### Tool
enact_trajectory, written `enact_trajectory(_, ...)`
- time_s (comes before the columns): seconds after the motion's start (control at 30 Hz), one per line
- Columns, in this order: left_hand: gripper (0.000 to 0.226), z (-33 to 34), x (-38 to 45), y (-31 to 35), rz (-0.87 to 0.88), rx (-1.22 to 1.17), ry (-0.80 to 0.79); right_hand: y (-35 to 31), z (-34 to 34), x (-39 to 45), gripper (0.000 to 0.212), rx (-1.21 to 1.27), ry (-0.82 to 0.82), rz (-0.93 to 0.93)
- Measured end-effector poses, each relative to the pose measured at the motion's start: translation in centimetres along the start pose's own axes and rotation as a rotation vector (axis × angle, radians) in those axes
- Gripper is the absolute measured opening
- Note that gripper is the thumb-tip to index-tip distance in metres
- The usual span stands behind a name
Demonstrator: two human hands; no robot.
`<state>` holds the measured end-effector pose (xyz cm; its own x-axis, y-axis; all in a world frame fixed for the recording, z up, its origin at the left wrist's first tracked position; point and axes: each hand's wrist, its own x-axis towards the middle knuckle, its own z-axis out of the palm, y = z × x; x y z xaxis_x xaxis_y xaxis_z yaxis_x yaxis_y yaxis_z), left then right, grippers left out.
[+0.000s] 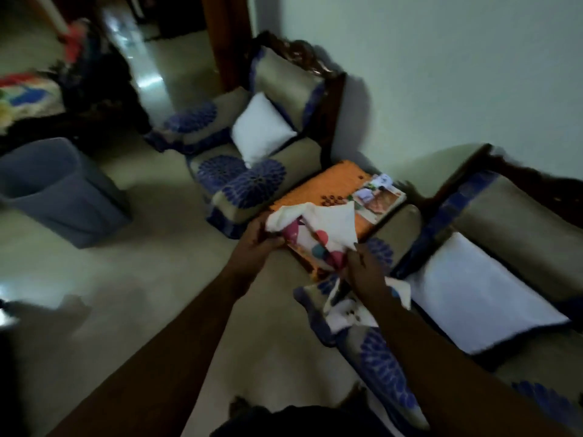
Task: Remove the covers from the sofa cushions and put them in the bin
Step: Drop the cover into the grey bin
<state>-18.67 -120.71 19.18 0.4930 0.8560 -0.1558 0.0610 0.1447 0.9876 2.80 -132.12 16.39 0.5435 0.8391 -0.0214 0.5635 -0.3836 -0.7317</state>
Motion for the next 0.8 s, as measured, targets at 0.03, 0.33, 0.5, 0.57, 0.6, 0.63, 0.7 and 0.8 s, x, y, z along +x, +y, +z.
enact_trajectory(0.03,0.077,-3.5,-1.4,-0.5,-0.020,0.103,-0.024,-3.2,2.9,0.5,0.030,0.064,-0.087,-0.047)
enact_trajectory(0.33,0.051,-21.9,-7.0,-2.3,-0.103,0.448,0.338,-27.4,20.3,0.6,0.035,0.355,-0.700,-0.307)
enact_trajectory(0.5,0.012,-34.1,-6.8,-2.7,-0.171,0.463,0.739,-32.3,29.1,2.2,0.067,0.194,-0.813,-0.349)
enact_trajectory(0.57,0.010,-39.0,-6.1,-3.0,-0.232,0.292,0.896,-33.4,34.0,3.1,0.097,0.151,-0.862,-0.306)
enact_trajectory(0.6,0.013,-40.9,-5.5,-2.9,-0.252,0.173,0.944,-34.0,36.3,3.5,0.107,0.123,-0.885,-0.305)
enact_trajectory(0.63,0.016,-43.2,-4.4,-2.7,-0.265,0.066,0.974,-35.2,39.0,4.1,0.106,0.088,-0.907,-0.318)
enact_trajectory(0.7,0.022,-46.9,-2.3,-2.1,-0.269,-0.017,0.967,-38.1,43.3,5.3,0.079,0.023,-0.902,-0.354)
enact_trajectory(0.8,0.032,-51.5,0.0,-0.3,-0.228,-0.027,0.893,-43.6,47.6,8.3,0.037,-0.004,-0.887,-0.334)
